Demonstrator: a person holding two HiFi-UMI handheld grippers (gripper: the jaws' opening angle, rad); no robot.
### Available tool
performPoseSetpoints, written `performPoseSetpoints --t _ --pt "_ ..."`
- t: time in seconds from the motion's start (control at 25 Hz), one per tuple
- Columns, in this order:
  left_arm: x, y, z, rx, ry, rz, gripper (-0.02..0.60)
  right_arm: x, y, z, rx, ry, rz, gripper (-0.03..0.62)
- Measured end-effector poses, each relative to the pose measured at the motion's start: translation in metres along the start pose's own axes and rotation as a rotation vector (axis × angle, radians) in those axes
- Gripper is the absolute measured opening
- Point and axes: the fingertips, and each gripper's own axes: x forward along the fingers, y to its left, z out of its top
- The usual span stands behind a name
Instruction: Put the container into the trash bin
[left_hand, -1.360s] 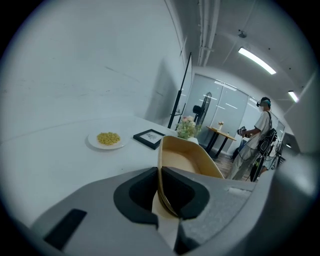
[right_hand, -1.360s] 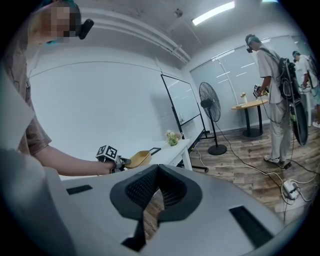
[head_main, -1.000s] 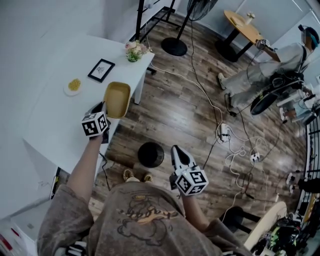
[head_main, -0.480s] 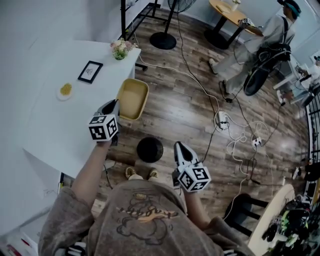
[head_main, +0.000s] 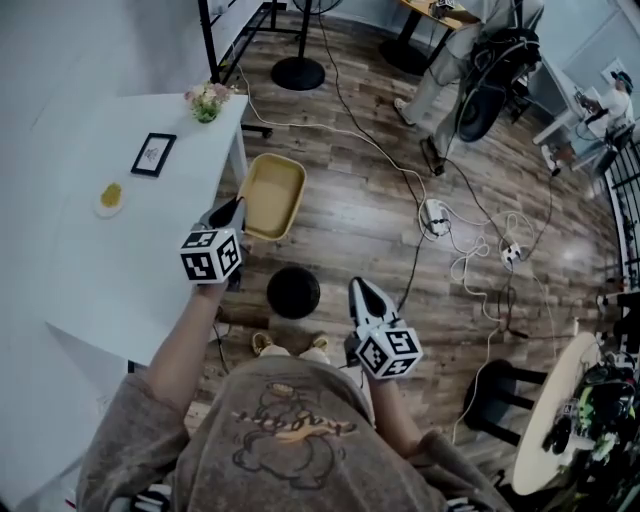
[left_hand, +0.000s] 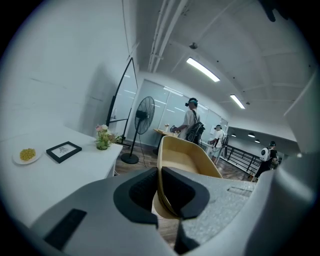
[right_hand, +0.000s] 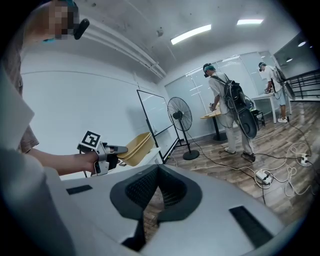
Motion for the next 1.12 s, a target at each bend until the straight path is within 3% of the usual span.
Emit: performPoseSetpoints --t 0.4,0.92,1.12 --pt "0.042 -0.057 -0.027 0.026 0.064 -0.115 0.026 -0.016 -0.039 -0.014 0.038 -0.024 -0.067 0.002" --pt "0.085 -0.047 -0.130 0.022 0.219 -0.096 0.026 0.011 -0.086 -0.065 0.066 0.087 -0.060 0.001" --pt "0.102 -0.034 -0.188 0.012 0.275 -0.060 0.026 0.029 -0.109 -0.103 0.077 0.154 -0.042 0.002"
